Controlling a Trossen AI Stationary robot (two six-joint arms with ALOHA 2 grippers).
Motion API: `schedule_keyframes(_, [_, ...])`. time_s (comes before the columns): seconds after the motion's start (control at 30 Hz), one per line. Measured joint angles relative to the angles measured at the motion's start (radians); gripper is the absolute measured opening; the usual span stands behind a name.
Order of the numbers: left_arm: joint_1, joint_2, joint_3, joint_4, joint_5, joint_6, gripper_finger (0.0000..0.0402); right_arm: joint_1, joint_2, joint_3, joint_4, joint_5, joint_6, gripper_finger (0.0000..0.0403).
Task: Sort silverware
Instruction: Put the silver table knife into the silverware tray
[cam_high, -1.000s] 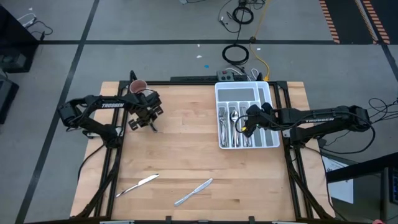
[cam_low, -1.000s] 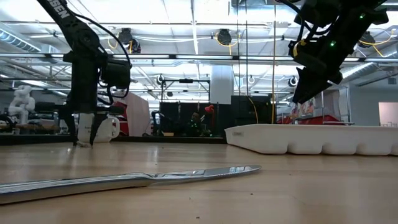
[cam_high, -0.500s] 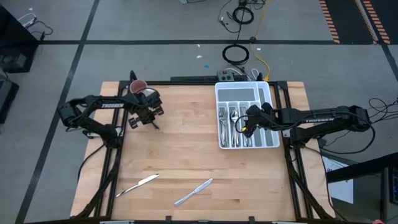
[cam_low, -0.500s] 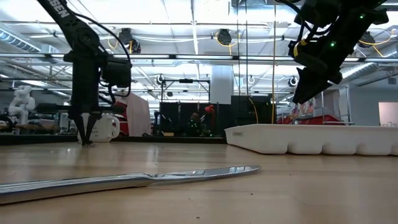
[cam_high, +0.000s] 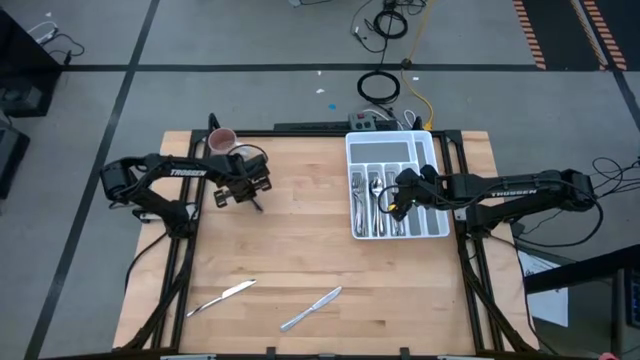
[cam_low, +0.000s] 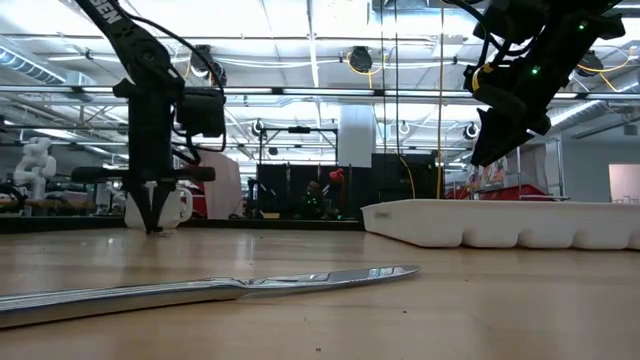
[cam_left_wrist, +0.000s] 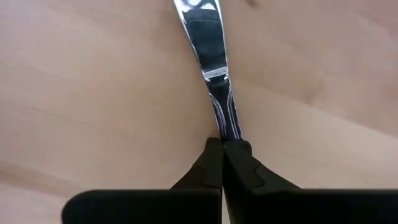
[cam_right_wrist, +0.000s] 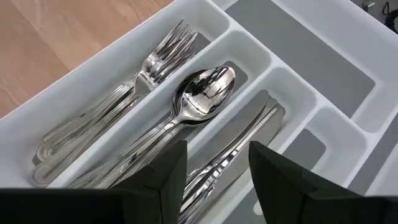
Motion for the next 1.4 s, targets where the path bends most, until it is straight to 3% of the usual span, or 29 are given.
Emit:
schedule_keyframes(0.13, [-0.035,0.001,0.013,0.035,0.023,0.001,0.0,0.0,0.0,0.0,0.005,0.0,0.002,0.0162])
schedule_keyframes(0.47, [-0.183,0.065,0.017,0.339,0.081,-0.002,0.0,0.0,0.0,0.0,0.071,-0.001,0.002,0.0162])
schedule_keyframes(0.77, [-0.32,0.148,0.023,0.53,0.056,-0.047,0.0,0.0,-0.001,0.0,0.214,-0.06,0.0,0.0162])
schedule_keyframes(1.0, [-0.382,0.154,0.084,0.52,0.099,-0.015,0.0,0.0,-0.001,0.0,0.34,-0.086,0.003,0.0162])
schedule_keyframes(1.23, [-0.452,0.152,0.167,0.508,0.032,0.011,0.0,0.001,-0.001,0.0,0.361,-0.094,0.045,0.0162])
schedule_keyframes(1.4, [-0.464,0.151,0.226,0.27,-0.039,0.026,0.0,0.014,-0.001,0.0,0.362,-0.111,0.058,0.0162])
